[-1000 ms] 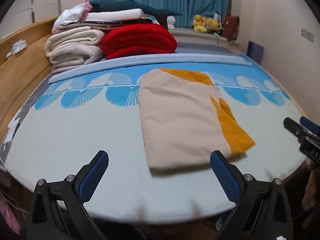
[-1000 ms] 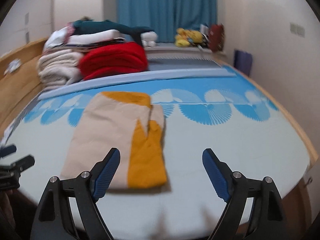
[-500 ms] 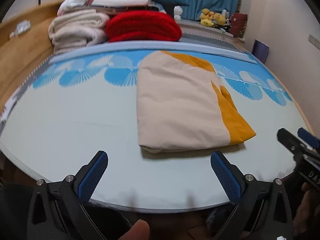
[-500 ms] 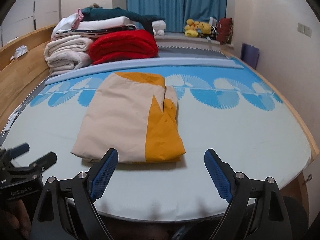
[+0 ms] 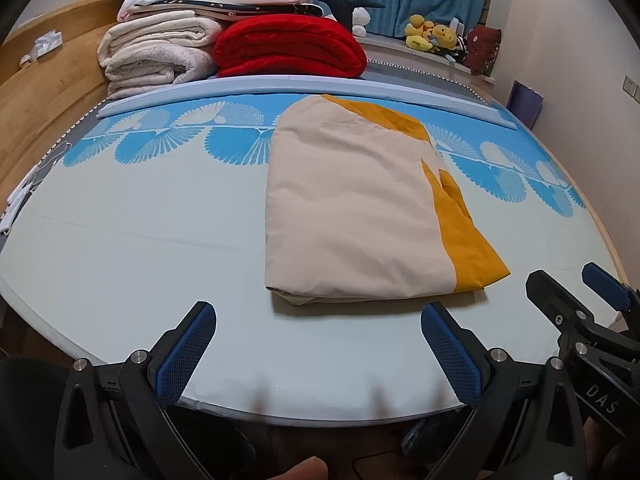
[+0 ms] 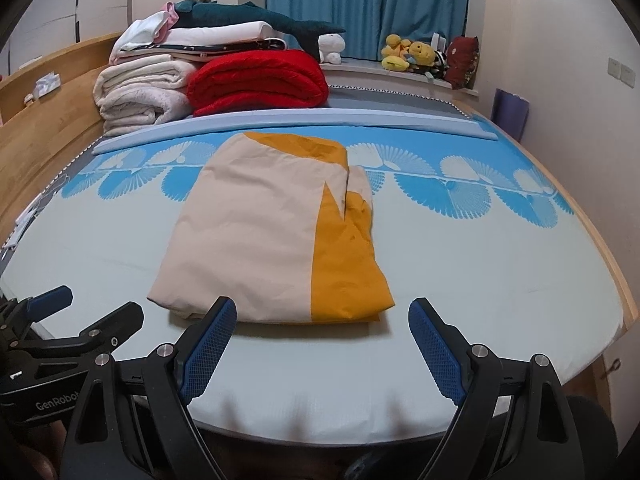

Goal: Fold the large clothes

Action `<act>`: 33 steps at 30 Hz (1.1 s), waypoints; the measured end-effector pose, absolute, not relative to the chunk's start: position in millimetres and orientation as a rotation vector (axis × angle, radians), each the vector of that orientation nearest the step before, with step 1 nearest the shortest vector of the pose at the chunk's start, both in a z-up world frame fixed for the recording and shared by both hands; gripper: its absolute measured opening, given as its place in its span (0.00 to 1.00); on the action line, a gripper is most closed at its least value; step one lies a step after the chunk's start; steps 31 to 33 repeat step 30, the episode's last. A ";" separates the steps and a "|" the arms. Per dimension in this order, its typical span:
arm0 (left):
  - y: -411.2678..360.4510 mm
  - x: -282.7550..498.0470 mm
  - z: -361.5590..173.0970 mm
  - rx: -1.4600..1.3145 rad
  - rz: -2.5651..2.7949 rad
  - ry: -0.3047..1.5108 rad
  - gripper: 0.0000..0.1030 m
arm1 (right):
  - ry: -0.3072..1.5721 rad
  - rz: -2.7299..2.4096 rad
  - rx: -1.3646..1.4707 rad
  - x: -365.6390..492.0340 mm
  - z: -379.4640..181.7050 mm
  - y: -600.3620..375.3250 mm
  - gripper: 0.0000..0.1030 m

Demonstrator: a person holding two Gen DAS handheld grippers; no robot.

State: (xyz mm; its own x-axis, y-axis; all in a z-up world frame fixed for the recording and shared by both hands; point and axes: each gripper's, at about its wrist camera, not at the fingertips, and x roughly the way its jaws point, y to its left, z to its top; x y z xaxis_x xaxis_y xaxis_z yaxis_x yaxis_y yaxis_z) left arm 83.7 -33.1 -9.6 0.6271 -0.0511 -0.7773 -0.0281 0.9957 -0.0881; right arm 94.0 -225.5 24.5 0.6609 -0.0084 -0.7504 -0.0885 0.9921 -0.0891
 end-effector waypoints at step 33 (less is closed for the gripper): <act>-27.8 83.5 -5.2 -0.097 -0.010 0.886 0.99 | 0.841 0.053 -0.135 92.8 24.6 -222.2 0.86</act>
